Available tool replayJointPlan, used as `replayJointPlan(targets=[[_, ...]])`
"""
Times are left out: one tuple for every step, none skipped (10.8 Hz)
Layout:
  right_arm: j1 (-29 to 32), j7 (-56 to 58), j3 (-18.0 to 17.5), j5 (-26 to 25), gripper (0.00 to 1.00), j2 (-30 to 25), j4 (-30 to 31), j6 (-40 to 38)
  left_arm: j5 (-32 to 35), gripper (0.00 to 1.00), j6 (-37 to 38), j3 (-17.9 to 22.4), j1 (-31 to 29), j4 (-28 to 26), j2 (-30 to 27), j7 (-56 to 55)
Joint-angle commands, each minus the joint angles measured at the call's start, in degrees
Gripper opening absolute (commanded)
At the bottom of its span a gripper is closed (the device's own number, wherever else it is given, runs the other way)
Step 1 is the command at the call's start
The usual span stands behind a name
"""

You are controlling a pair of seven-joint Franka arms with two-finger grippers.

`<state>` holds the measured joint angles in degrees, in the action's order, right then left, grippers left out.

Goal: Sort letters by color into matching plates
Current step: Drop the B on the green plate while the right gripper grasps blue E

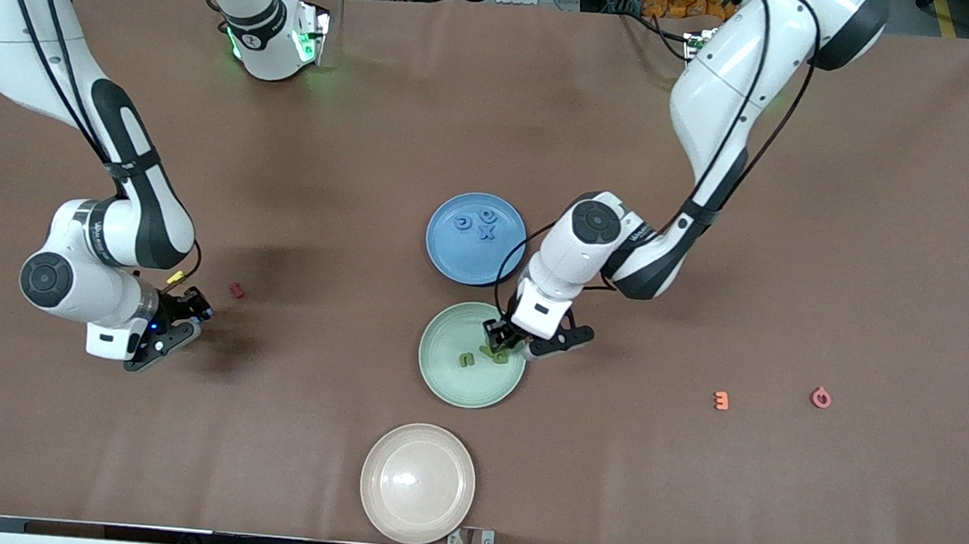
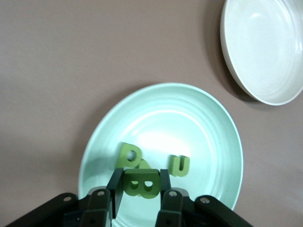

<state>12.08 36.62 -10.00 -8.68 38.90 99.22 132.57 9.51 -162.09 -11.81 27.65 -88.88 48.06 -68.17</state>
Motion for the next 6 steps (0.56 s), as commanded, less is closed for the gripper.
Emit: replayJointPlan(targets=[[-0.3, 0.9, 0.2, -0.4, 0.63, 0.6, -0.3, 0.6, -0.4, 0.85, -2.9, 3.6, 3.0, 0.6, 0.4, -3.0], [-0.3, 0.9, 0.2, -0.5, 0.64, 0.6, 0.8, 1.5, 1.2, 1.00, -2.6, 4.6, 3.1, 0.5, -0.2, -2.2], [-0.3, 0.9, 0.2, -0.9, 0.64, 0.6, 1.2, 2.2, 3.2, 1.00, -0.4, 6.3, 2.8, 0.0, -1.3, -1.6], [-0.3, 0.9, 0.2, -0.9, 0.65, 0.5, 1.5, 2.3, 5.1, 1.00, 5.7, 6.6, 1.3, 0.0, -2.6, 1.9], [-0.3, 0.9, 0.2, -0.9, 0.65, 0.5, 1.6, 2.2, 5.2, 1.00, 12.3, 5.4, -3.3, -0.4, -4.6, 8.3], [-0.3, 0.9, 0.2, -0.8, 0.65, 0.5, 1.6, 2.2, 4.6, 1.00, 18.3, 2.4, -7.9, -0.9, -5.9, 15.7]])
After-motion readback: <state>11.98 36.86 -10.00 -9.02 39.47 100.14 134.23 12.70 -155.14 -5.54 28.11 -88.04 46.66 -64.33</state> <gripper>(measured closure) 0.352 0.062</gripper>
